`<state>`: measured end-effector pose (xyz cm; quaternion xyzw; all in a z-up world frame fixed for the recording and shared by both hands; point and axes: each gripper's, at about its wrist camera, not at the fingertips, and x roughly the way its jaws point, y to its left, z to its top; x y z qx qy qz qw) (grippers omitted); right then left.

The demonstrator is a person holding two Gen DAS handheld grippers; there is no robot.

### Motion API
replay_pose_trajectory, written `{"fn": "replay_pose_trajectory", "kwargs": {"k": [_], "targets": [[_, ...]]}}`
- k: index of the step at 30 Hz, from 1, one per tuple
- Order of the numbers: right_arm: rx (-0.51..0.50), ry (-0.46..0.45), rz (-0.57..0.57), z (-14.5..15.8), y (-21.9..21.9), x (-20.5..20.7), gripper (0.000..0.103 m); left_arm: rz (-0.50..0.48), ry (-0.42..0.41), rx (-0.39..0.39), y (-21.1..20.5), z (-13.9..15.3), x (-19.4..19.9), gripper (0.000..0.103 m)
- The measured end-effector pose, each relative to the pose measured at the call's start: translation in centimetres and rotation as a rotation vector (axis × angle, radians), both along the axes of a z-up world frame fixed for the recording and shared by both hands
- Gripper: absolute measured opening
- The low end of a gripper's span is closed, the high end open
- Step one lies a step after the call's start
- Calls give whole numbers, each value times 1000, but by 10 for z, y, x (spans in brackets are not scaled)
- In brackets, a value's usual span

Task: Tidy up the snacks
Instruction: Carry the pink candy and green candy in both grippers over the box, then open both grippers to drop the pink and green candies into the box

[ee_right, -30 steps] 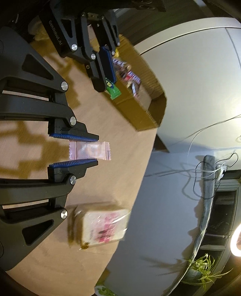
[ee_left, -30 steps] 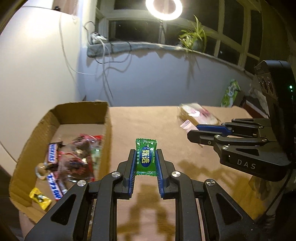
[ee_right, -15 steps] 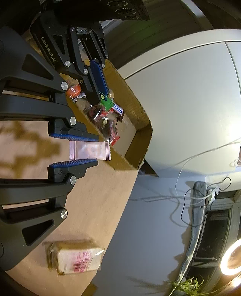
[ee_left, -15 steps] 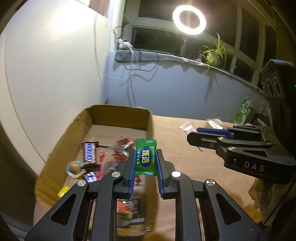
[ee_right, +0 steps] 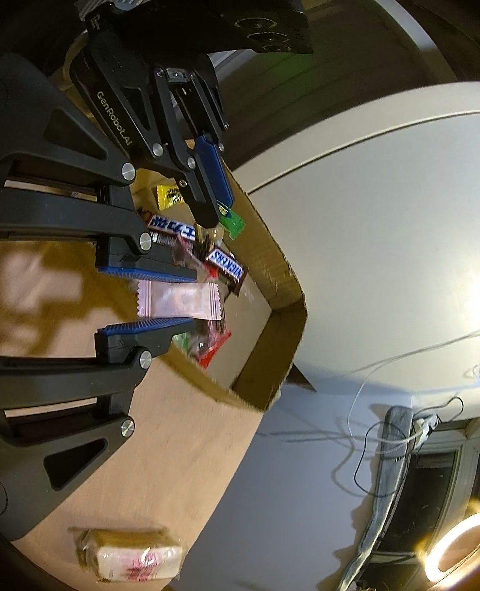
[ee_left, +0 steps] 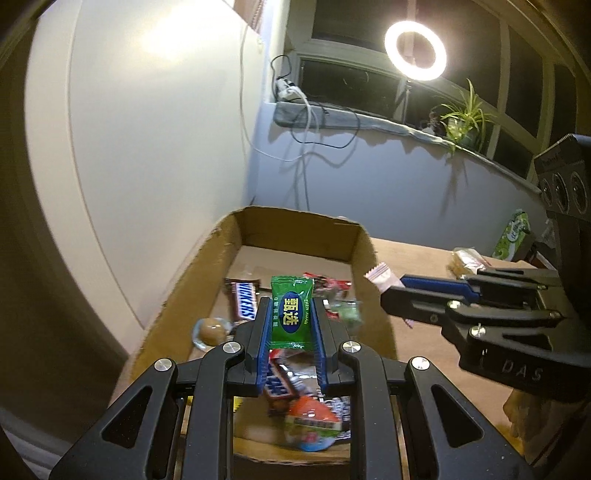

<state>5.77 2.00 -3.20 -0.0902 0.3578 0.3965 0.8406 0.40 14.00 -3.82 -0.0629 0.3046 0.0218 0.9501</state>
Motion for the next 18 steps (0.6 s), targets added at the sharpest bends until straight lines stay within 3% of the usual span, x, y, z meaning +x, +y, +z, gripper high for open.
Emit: {"fn": "replay_pose_trajectory", "kwargs": {"k": [18], "targets": [[-60, 4, 68, -18, 31, -12, 21, 47, 16, 2, 16, -6, 1, 19]]}}
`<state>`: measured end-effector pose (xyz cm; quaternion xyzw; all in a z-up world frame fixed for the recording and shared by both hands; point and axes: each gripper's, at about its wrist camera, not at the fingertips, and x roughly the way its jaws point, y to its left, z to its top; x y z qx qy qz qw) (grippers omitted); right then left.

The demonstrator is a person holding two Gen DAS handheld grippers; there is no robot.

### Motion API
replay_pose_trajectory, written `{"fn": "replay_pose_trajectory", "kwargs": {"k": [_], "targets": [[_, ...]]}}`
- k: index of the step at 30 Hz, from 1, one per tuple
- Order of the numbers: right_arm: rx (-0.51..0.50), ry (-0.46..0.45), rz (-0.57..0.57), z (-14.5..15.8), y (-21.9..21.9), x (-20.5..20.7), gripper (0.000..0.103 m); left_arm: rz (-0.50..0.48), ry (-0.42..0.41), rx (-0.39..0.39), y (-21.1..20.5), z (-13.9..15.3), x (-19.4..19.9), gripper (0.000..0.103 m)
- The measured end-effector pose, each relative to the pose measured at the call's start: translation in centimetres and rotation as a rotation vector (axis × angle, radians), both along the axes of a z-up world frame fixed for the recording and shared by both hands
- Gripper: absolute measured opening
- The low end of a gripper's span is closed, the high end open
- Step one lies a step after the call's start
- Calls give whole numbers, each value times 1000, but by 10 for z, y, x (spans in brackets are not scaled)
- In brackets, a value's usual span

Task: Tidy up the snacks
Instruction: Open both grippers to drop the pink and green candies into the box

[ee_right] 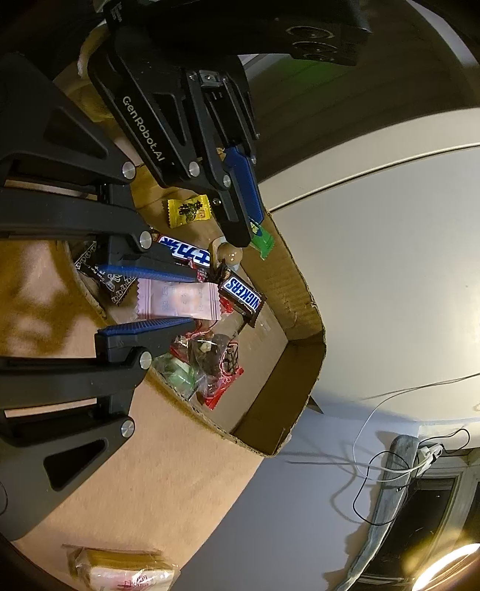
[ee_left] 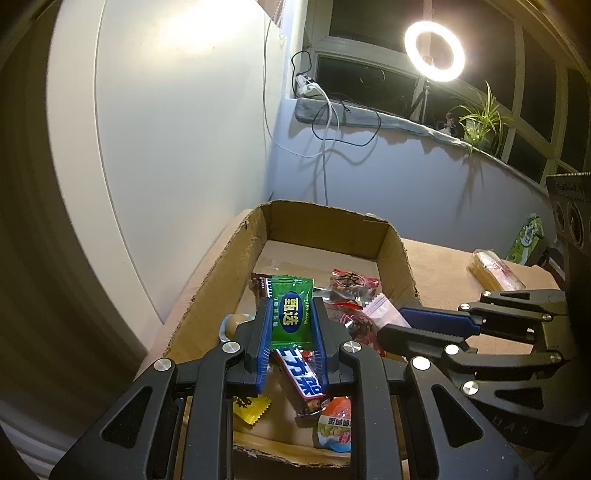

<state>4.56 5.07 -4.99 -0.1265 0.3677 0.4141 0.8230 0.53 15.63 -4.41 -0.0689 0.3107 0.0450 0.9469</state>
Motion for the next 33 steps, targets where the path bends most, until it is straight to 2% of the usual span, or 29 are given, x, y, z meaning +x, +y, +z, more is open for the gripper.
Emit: {"fn": "replay_pose_trajectory", "kwargs": {"k": [2, 4, 12, 21, 28, 33], "targets": [[-8, 0, 1, -1, 1, -1, 24, 5, -1, -3, 1, 0, 0, 22], [-11, -5, -2, -1, 0, -2, 39, 10, -3, -6, 3, 1, 0, 22], [-13, -34, -10, 4, -3, -4, 60, 25, -11, -11, 5, 3, -1, 22], [1, -53, -61, 6, -20, 1, 61, 21, -21, -13, -1, 7, -1, 22], [67, -17, -117, 6, -45, 11, 61, 7, -24, -2, -14, 9, 3, 22], [77, -6, -144, 8, -60, 16, 61, -9, -30, 10, -25, 11, 4, 22]]}}
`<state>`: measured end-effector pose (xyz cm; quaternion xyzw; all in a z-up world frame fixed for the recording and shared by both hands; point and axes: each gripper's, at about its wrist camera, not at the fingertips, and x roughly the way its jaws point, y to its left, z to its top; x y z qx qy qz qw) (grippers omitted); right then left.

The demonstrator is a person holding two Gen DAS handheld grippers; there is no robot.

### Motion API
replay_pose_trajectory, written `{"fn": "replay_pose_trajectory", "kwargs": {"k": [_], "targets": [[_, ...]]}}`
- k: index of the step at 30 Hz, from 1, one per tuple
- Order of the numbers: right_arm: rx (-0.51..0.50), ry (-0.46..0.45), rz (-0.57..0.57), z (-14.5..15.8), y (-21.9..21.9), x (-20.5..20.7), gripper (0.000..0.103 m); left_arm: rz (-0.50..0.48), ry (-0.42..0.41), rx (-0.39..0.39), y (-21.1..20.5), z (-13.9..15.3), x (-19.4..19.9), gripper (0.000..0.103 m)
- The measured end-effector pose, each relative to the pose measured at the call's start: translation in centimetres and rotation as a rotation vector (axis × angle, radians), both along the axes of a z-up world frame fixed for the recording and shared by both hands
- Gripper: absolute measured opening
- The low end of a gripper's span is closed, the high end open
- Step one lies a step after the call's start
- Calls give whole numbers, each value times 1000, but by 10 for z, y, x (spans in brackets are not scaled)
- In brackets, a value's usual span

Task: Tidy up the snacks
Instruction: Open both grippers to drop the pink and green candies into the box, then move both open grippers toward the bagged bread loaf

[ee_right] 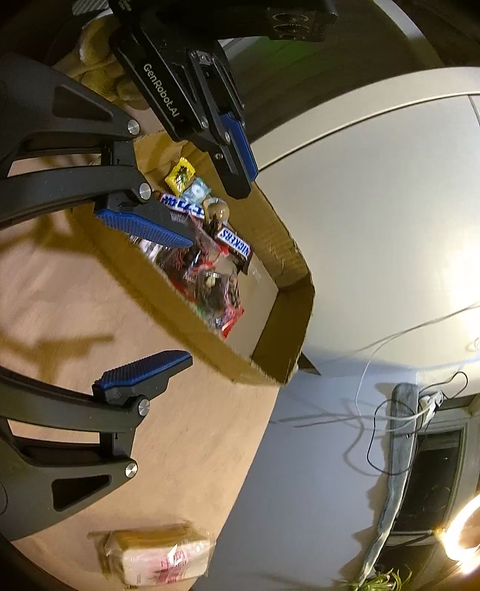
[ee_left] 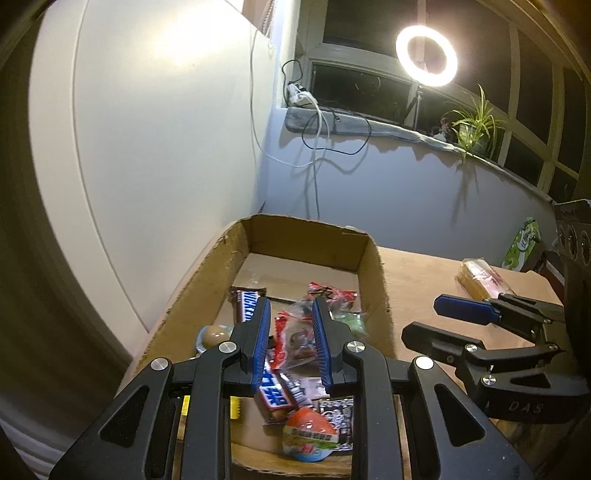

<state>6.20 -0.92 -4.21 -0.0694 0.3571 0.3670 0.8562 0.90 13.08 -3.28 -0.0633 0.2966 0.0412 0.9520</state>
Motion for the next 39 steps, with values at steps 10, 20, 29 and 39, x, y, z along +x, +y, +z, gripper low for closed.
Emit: {"fn": "replay_pose_trajectory", "kwargs": {"k": [10, 20, 29, 39], "targets": [[-42, -17, -32, 3, -25, 1, 74, -37, -3, 14, -26, 4, 4, 26], [52, -35, -236, 25, -116, 23, 75, -109, 3, 9, -62, 5, 11, 37], [121, -5, -417, 30, -198, 58, 83, -221, 23, -54, -108, 4, 29, 58], [134, 104, -495, 0, -238, 102, 84, -387, 127, -206, -176, -13, 77, 66]]}}
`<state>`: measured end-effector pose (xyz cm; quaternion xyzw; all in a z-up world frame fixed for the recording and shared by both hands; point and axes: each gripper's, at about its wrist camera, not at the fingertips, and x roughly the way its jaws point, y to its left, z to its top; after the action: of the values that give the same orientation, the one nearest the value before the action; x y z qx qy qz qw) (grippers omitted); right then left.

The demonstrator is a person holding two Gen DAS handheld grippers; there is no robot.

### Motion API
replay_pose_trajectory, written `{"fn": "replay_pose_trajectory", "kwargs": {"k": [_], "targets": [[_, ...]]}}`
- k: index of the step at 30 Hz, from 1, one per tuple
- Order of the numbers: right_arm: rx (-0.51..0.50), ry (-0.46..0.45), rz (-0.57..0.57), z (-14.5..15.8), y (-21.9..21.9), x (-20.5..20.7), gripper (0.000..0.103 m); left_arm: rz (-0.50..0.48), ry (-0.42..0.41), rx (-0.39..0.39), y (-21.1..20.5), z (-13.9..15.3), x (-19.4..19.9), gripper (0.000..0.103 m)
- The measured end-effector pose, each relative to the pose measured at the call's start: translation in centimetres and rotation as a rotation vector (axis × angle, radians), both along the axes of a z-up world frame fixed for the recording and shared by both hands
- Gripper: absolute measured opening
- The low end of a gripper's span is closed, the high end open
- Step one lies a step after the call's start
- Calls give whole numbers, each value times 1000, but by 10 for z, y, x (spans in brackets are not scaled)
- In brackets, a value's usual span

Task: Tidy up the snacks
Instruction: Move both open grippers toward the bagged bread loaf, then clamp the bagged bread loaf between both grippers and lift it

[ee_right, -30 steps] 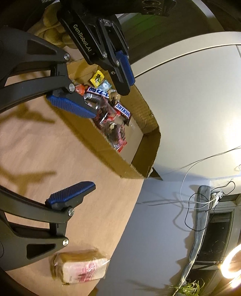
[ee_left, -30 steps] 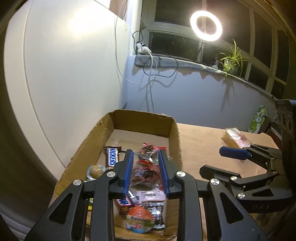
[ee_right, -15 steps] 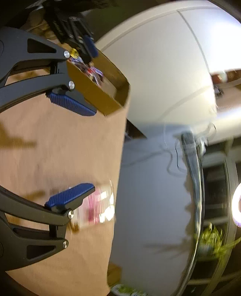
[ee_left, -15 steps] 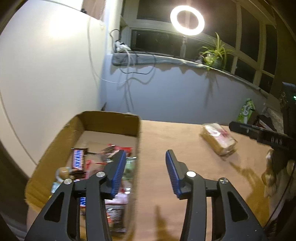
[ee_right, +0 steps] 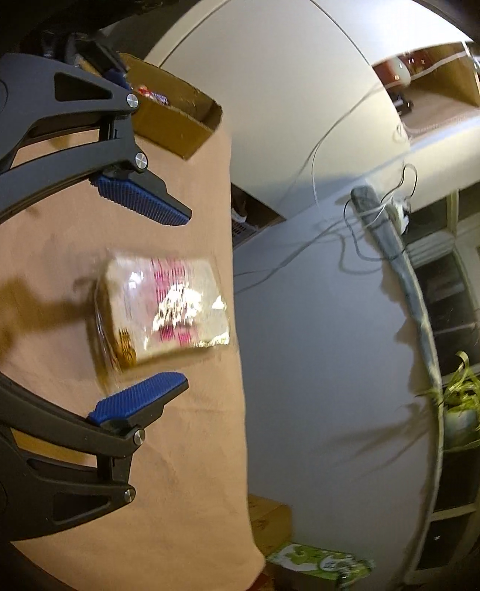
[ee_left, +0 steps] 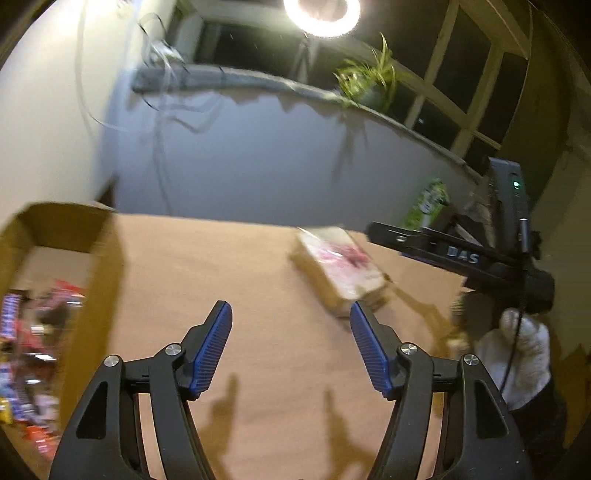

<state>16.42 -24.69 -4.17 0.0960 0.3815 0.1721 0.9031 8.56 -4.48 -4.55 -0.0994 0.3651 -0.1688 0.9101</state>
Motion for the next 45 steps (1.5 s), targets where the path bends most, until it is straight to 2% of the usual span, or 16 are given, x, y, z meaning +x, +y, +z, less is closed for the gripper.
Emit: {"fn": "replay_pose_trajectory", "kwargs": {"k": [6, 10, 16, 27, 29, 31, 34, 45], "targets": [[71, 74, -17, -19, -16, 20, 85, -27, 53, -62, -20, -11, 28, 66], [93, 122, -14, -33, -17, 29, 90, -35, 99, -103, -28, -21, 45, 66], [90, 156, -12, -44, -15, 35, 90, -51, 136, -97, -40, -34, 55, 66], [94, 185, -2, -51, -5, 39, 90, -77, 152, -104, -50, -41, 66, 66], [98, 186, 5, -52, -3, 39, 90, -86, 148, -98, -53, -41, 67, 63], [117, 187, 10, -53, -4, 38, 89, -98, 144, -101, -55, -40, 69, 51], [119, 192, 18, -54, -1, 38, 79, -112, 132, -91, -58, -38, 68, 40], [116, 163, 35, -45, 8, 26, 69, -85, 73, -40, -51, -25, 56, 38]]}}
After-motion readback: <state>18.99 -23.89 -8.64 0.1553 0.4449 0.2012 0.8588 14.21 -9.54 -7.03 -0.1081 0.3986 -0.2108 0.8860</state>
